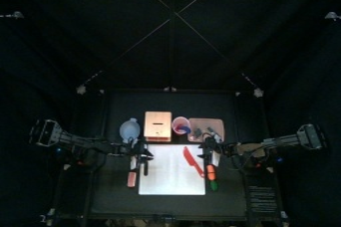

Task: Place sushi on board then cut the sushi with the knife then place the pieces on the plate
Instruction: Place the 4 sushi pieces on the plate

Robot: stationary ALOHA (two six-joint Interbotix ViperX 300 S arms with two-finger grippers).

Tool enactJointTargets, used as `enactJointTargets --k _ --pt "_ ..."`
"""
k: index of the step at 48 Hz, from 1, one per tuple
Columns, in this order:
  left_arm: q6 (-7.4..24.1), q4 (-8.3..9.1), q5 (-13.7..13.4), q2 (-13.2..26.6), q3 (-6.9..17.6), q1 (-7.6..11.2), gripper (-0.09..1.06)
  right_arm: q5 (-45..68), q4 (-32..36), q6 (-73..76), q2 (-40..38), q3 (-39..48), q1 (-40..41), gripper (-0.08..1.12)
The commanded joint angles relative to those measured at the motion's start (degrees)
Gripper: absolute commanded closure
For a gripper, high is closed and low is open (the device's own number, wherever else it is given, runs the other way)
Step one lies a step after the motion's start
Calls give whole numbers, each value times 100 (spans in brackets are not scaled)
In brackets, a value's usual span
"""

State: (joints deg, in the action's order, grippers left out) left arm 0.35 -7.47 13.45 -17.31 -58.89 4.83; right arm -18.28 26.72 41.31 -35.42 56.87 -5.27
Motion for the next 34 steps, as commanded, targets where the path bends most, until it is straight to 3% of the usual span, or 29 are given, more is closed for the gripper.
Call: enactJointTargets --k 1,30,34 --pt "-9 -9 26 -149 9 -26 35 53 26 0 -26 -88 -9 21" --pt "-18 -9 18 -369 -272 -9 35 44 -18 9 -26 62 9 21" --pt "-26 -70 18 -387 -325 9 35 44 -26 9 -26 62 18 21"
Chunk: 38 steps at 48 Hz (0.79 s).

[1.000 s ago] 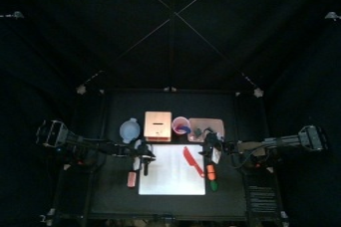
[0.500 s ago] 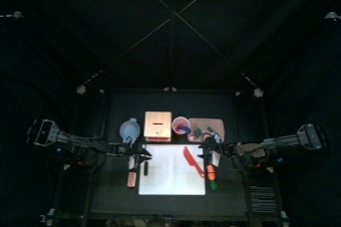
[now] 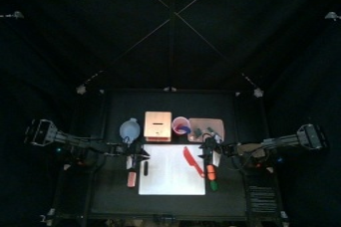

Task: Place sushi on board then cut the sushi with the knife then place the pieces on the plate
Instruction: Place the 4 sushi pieces on the plate

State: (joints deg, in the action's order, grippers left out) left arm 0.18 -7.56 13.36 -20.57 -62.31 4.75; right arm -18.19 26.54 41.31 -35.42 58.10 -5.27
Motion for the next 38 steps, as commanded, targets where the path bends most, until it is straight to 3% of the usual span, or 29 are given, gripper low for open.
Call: enactJointTargets --k 1,14,38 --pt "0 -79 26 -53 9 18 35 44 -18 9 -26 -70 18 21" --pt "9 -123 0 -62 -62 18 35 44 -62 9 -18 -62 53 21" --pt "18 -105 -562 -62 -105 -35 35 44 -53 -26 -26 62 439 21"
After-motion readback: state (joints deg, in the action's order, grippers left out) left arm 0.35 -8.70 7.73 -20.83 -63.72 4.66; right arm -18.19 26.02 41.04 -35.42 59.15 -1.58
